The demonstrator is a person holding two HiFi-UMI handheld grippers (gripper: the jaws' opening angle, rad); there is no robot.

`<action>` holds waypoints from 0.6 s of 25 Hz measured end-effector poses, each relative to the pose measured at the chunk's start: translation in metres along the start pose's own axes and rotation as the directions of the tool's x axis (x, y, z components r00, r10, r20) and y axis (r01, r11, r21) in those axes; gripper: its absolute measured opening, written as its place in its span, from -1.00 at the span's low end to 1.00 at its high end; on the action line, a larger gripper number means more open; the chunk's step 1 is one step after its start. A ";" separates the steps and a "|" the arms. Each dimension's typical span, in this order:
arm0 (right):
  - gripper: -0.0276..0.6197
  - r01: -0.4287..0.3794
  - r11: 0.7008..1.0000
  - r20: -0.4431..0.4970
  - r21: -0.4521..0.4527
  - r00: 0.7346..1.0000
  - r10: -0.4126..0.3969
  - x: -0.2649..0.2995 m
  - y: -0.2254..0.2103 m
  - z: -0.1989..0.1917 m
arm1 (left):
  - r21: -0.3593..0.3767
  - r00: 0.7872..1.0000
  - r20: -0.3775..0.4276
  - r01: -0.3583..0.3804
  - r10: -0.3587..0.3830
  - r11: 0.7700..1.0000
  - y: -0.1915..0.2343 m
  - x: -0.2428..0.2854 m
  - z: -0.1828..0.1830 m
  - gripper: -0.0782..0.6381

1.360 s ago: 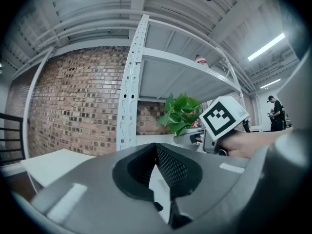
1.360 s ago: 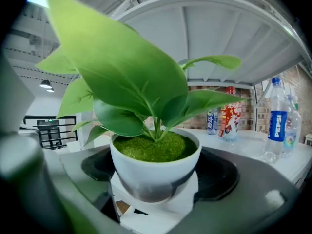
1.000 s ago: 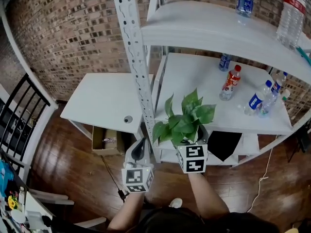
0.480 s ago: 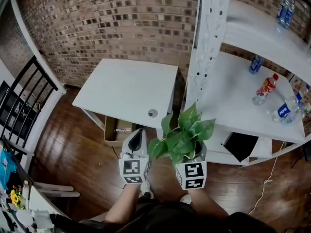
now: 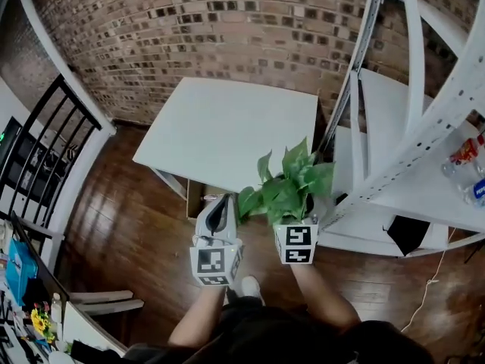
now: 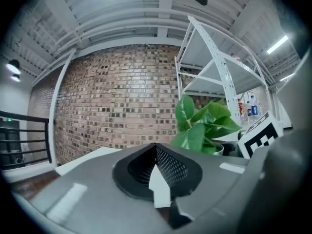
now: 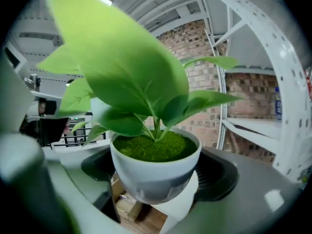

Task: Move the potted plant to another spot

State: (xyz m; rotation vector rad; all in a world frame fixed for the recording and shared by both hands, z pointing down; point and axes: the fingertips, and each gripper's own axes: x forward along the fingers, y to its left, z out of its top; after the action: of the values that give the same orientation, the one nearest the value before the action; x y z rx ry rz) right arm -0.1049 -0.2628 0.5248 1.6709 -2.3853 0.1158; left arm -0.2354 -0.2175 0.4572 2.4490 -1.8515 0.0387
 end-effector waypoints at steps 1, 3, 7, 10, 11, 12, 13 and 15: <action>0.57 0.003 1.000 -0.002 0.002 1.000 -0.003 0.016 0.006 -0.004 | -0.008 1.000 -0.015 -0.004 0.004 1.000 0.010 0.002 -0.004 -0.75; 0.57 0.011 1.000 -0.004 0.004 1.000 -0.011 0.048 0.012 -0.015 | -0.018 0.999 -0.032 -0.004 0.004 1.000 0.025 0.008 -0.015 -0.75; 0.57 0.046 0.999 -0.030 0.015 0.999 -0.045 0.108 0.013 -0.044 | -0.023 1.000 -0.027 0.010 -0.010 1.000 0.045 0.023 -0.030 -0.75; 0.57 0.066 0.997 -0.080 0.033 0.995 -0.063 0.146 0.011 -0.075 | -0.028 0.999 -0.032 0.008 -0.009 1.000 0.059 0.030 -0.037 -0.75; 0.57 0.071 0.997 -0.101 0.033 0.993 -0.067 0.157 0.011 -0.087 | -0.031 1.000 -0.030 0.007 -0.008 0.999 0.063 0.033 -0.039 -0.75; 0.57 0.075 0.997 -0.122 0.031 0.990 -0.071 0.167 0.011 -0.097 | -0.034 1.000 -0.026 0.007 -0.007 0.999 0.068 0.035 -0.039 -0.75; 0.57 0.080 0.996 -0.142 0.026 0.987 -0.075 0.176 0.011 -0.107 | -0.036 1.000 -0.024 0.005 -0.006 0.999 0.073 0.037 -0.038 -0.75; 0.57 0.087 0.996 -0.175 0.016 0.981 -0.083 0.192 0.013 -0.121 | -0.041 1.000 -0.023 0.000 -0.001 0.999 0.082 0.040 -0.039 -0.75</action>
State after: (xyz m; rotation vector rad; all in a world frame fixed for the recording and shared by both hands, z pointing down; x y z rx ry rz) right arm -0.1628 -0.4112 0.6874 1.6949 -2.1906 0.2647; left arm -0.3022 -0.2754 0.5017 2.4121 -1.8239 0.0284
